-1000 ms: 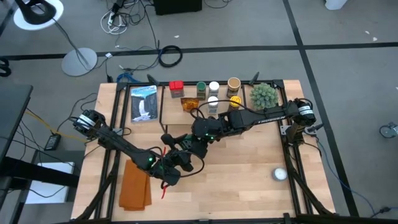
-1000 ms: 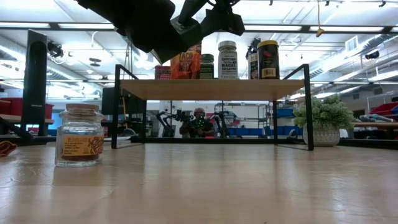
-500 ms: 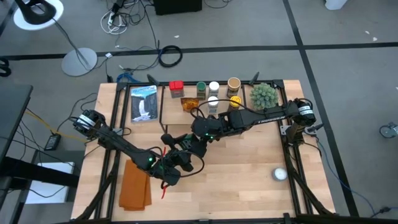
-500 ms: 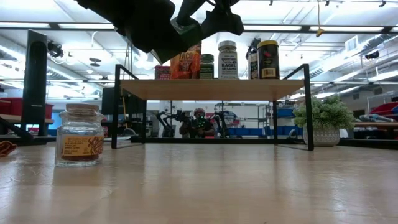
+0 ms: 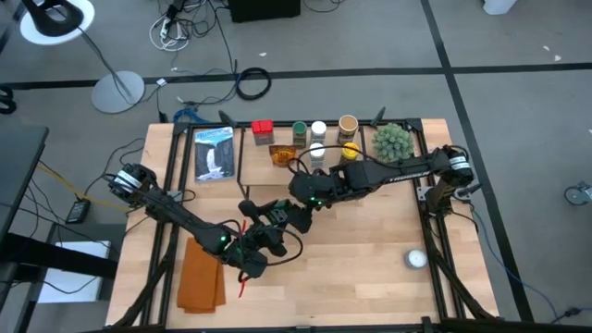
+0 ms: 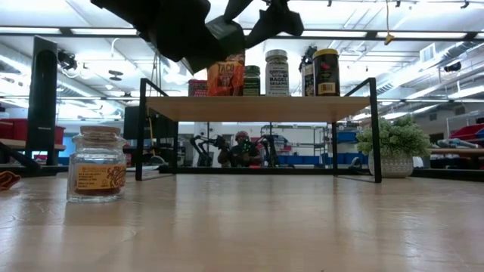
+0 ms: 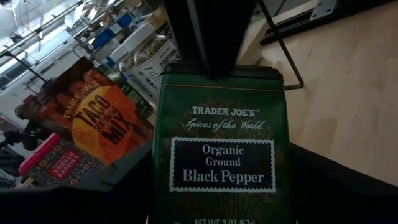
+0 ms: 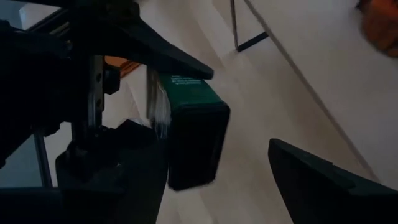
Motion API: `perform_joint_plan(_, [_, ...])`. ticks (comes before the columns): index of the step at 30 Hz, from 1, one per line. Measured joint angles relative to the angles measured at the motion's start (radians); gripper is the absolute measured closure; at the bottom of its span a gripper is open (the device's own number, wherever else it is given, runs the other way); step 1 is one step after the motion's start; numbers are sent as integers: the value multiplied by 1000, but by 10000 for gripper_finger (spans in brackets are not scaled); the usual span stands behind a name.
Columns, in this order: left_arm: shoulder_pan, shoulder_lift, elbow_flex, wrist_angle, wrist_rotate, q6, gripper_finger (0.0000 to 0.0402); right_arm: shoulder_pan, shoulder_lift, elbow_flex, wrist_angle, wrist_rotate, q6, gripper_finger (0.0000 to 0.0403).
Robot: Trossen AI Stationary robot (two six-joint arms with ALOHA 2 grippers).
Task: Shelf spices
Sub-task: Put the black seasoning can on the shelf
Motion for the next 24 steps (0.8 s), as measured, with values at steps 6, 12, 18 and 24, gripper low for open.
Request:
perform_joint_plan(6, [-18,0,0,1,-53,-55,105,44,-51,0,-27,52,0,138])
perform_joint_plan(12, [-25,0,0,-1,-128,-118,105,130,-86,0,-143,173,47,143])
perform_joint_plan(18, [-28,0,0,-113,-261,-316,105,265,-94,0,-289,366,170,147])
perform_joint_plan(24, [-25,0,0,-308,-280,-616,105,406,-95,-32,-390,553,370,153])
